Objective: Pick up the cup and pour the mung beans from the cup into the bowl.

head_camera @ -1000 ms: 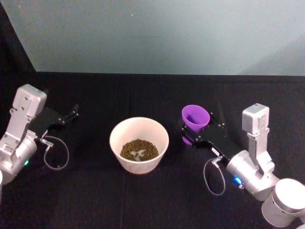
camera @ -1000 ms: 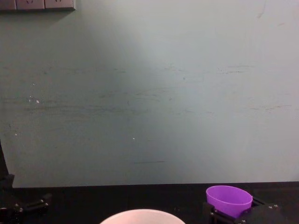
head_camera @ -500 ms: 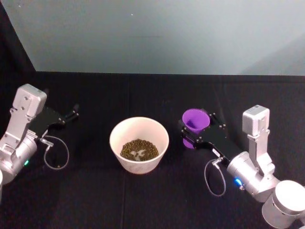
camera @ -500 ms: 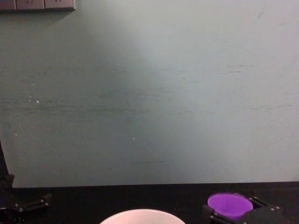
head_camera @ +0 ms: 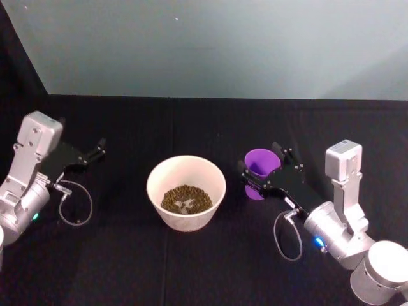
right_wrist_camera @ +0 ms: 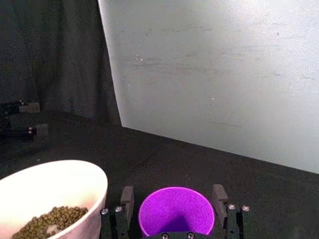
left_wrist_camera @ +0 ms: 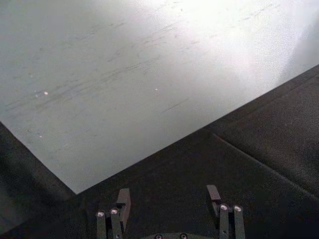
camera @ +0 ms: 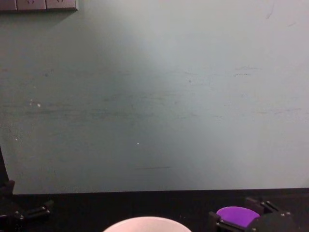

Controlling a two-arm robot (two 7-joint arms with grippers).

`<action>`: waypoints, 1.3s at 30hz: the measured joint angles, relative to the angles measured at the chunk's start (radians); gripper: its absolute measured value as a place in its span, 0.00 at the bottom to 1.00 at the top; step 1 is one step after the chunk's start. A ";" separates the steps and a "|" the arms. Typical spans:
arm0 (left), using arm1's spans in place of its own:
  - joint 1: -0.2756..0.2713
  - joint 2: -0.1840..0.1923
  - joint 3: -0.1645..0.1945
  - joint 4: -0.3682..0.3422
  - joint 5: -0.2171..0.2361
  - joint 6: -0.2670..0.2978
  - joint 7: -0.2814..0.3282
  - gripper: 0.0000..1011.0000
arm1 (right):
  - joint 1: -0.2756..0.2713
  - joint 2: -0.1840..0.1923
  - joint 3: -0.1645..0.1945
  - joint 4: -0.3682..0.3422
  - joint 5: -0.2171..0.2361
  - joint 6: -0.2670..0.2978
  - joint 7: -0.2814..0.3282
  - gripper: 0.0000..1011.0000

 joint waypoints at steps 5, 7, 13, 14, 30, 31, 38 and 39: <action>0.000 0.000 0.000 0.000 0.000 0.000 0.000 0.99 | -0.011 0.004 0.009 -0.041 0.002 0.009 -0.006 0.99; 0.000 0.000 0.000 0.000 0.000 0.000 0.000 0.99 | -0.018 0.010 0.015 -0.078 0.006 0.023 -0.011 0.99; 0.000 0.000 0.000 0.000 0.000 0.000 0.000 0.99 | -0.028 0.022 0.035 -0.165 0.016 0.064 -0.029 0.99; 0.000 0.000 0.000 0.000 0.000 0.000 0.000 0.99 | -0.028 0.023 0.038 -0.172 0.018 0.068 -0.032 0.99; 0.000 0.000 0.000 0.000 0.000 0.000 0.000 0.99 | -0.024 0.070 0.147 -0.177 0.000 0.138 -0.116 0.99; 0.000 0.000 0.000 0.000 0.000 0.000 0.000 0.99 | -0.022 0.072 0.149 -0.168 -0.005 0.139 -0.117 0.99; 0.000 0.000 0.000 0.000 0.000 0.000 0.000 0.99 | -0.011 0.062 0.151 -0.053 -0.048 0.144 -0.130 0.99; 0.000 0.000 0.000 0.000 0.000 0.000 0.000 0.99 | -0.010 0.059 0.151 -0.042 -0.051 0.144 -0.130 0.99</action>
